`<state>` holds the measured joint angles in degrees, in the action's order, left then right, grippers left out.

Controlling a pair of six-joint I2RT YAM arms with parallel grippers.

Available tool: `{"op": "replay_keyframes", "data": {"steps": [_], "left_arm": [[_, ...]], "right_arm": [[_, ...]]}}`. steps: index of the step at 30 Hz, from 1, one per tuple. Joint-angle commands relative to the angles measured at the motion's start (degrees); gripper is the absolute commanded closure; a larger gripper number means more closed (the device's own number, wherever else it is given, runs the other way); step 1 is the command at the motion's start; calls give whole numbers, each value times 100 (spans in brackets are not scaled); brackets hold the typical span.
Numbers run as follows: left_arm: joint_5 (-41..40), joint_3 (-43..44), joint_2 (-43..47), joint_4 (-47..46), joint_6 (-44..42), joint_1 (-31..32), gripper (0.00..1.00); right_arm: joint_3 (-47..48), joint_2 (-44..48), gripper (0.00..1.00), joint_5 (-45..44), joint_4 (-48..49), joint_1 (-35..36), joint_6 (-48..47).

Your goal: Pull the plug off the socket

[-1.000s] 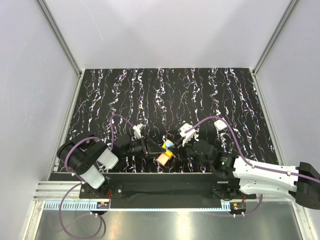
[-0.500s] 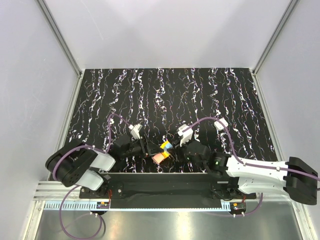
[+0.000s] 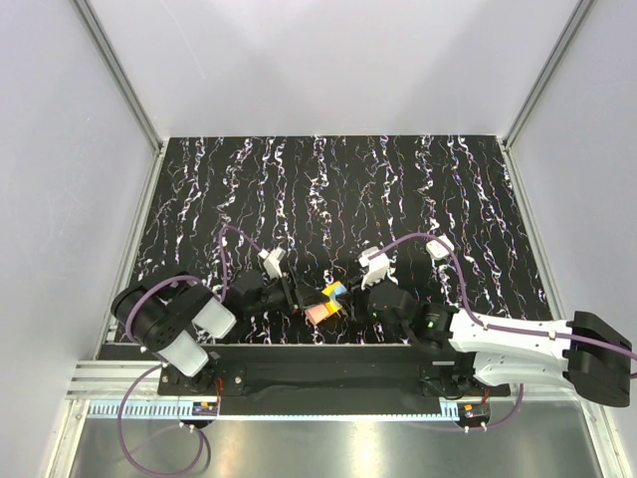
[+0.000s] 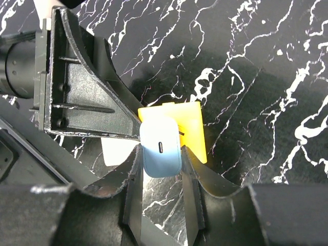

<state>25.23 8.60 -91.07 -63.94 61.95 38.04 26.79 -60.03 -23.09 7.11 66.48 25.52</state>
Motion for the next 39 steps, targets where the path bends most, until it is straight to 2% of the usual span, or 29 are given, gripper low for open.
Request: {"op": "replay_keyframes", "data": {"steps": [1, 4, 5, 8, 10, 15, 20, 21, 23, 26, 29, 30, 32, 33, 36, 39], "left_arm": [[-906, -280, -157, 101, -131, -34, 100], [-1248, -228, 307, 776, -359, 97, 100], [-1362, -158, 483, 1378, -438, 142, 100], [-1705, 27, 1046, 2277, -675, 265, 100], [-1820, 89, 1205, 2482, -746, 309, 100], [-1838, -42, 881, 2089, -598, 370, 100], [-1636, -131, 888, 1710, -658, 371, 100], [-1575, -139, 950, 1684, -702, 371, 97], [-1426, -52, 1125, 1762, -755, 371, 84], [-1311, 54, 1327, 1999, -887, 371, 79], [-1267, 80, 1364, 1982, -817, 371, 75], [-1223, 80, 1337, 1965, -808, 371, 64], [-1031, 80, 1259, 1693, -729, 371, 51], [-977, 63, 1249, 1544, -720, 379, 41], [-906, 98, 1293, 1630, -772, 371, 34], [-898, 45, 1285, 1421, -746, 362, 31]], "right_arm": [[152, 343, 100, -837, 88, 14, 322], [99, 518, 100, -1162, -51, 14, 489], [142, 588, 100, -1284, -87, 23, 524], [387, 554, 100, -1487, -376, 14, 647], [520, 466, 100, -1549, -578, 14, 805], [802, 369, 100, -1804, -1054, -21, 1157], [617, 449, 100, -751, -564, -135, 412], [609, 405, 100, -662, -545, -144, 149], [513, 299, 100, -311, -431, -135, -142], [223, 395, 100, -125, 61, -144, -442], [248, 255, 100, -214, 79, -170, -285], [257, 194, 100, -161, 219, -170, -284], [231, 79, 100, -11, 334, -170, -276], [231, 27, 100, -2, 369, -162, -293], [213, 18, 100, 68, 405, -170, -363], [195, 26, 100, 77, 414, -170, -381]]}}
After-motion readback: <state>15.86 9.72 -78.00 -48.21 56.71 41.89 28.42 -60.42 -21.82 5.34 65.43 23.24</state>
